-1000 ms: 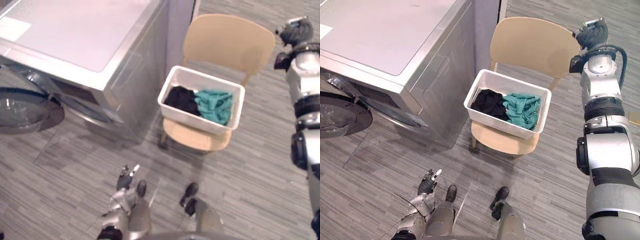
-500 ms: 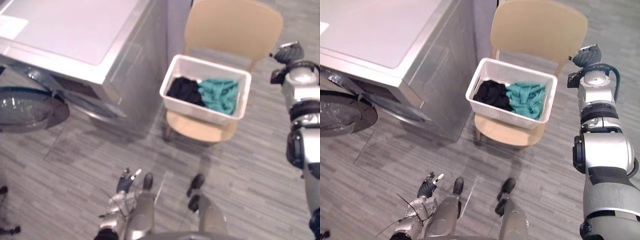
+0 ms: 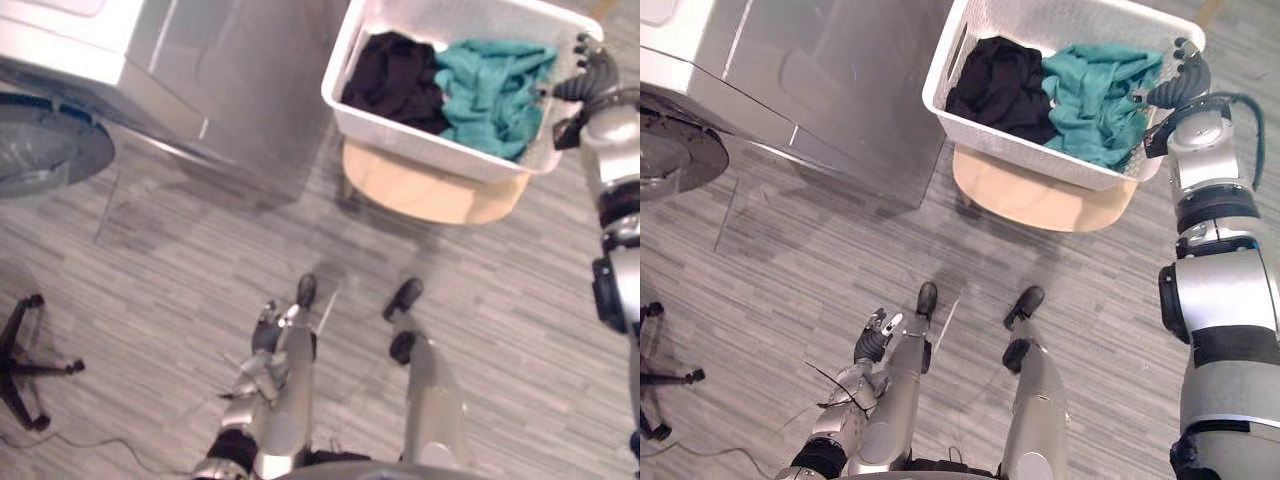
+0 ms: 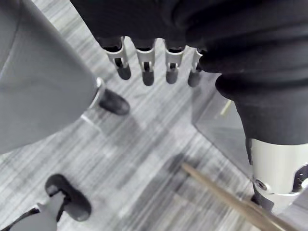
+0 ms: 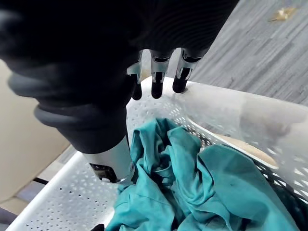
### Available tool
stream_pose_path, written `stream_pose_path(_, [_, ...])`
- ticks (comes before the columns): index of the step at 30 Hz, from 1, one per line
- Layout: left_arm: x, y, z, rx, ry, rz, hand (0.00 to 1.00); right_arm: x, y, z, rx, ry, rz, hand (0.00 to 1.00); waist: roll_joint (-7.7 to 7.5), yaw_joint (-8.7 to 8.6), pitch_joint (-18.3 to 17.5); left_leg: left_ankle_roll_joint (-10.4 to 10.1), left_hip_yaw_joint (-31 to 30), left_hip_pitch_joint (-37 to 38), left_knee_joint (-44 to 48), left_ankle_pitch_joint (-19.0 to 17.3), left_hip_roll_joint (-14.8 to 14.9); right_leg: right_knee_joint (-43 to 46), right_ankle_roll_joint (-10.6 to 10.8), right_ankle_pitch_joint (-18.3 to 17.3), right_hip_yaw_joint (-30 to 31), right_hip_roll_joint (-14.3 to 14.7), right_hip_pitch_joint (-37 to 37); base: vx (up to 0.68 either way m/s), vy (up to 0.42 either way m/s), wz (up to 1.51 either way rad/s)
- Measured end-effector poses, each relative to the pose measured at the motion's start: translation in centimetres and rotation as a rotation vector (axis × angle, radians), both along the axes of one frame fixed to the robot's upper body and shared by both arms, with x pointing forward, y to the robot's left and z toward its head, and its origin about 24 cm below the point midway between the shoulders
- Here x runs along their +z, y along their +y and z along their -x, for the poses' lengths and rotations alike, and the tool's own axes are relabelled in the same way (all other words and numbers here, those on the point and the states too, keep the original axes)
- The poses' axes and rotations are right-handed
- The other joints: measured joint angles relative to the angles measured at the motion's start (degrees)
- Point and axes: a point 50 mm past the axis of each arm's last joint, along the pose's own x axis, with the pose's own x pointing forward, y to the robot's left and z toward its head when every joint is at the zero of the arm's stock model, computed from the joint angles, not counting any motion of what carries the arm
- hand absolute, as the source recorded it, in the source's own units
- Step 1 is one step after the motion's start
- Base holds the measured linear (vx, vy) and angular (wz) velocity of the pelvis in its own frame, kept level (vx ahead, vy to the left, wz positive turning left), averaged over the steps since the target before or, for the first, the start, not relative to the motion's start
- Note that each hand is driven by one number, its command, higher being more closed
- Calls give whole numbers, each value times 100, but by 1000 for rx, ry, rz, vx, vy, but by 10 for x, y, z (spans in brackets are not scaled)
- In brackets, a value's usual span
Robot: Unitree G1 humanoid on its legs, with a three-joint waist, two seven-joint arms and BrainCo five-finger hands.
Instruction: Pick up the laundry basket with both hands and put the clothes into the washing machine.
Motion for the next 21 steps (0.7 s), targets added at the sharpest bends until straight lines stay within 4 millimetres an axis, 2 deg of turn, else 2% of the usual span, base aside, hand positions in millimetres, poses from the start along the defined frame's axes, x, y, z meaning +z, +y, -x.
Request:
stream_pose_path(4, [11, -1, -6, 20, -59, 13, 0, 18, 8, 0, 6, -7, 101, 0, -13, 17, 21, 2, -34, -406, 169, -5, -26, 78, -14, -11, -50, -51, -304, 4, -1, 6])
stream_pose_path(7, [20, -4, -10, 43, -105, 33, 0, 29, 14, 2, 20, -16, 194, 0, -21, 120, 117, 51, -52, -757, 402, -69, -29, 169, -36, -32, -89, -76, -547, -2, -4, 2])
stream_pose_path(14, [37, 1, -17, 100, -189, 48, 0, 47, 31, 4, 84, -80, 257, 0, -116, 190, 199, 73, -137, -1679, 1184, -300, -20, 479, -65, -47, -101, -100, -1195, -14, 6, -6])
stream_pose_path(17, [47, 3, -21, 117, -239, 53, 0, 64, 24, 12, 62, -128, 267, 0, -176, 212, 249, 91, -167, -2069, 1456, -357, -27, 599, -89, -50, -97, -122, -1504, -10, 14, -7])
stream_pose_path(21, [56, 6, -23, 152, -277, 66, 0, 66, 13, 17, 26, -127, 274, 0, -193, 315, 300, 92, -191, -2437, 1603, -359, -30, 726, -111, -46, -100, -152, -1847, 22, -2, -4])
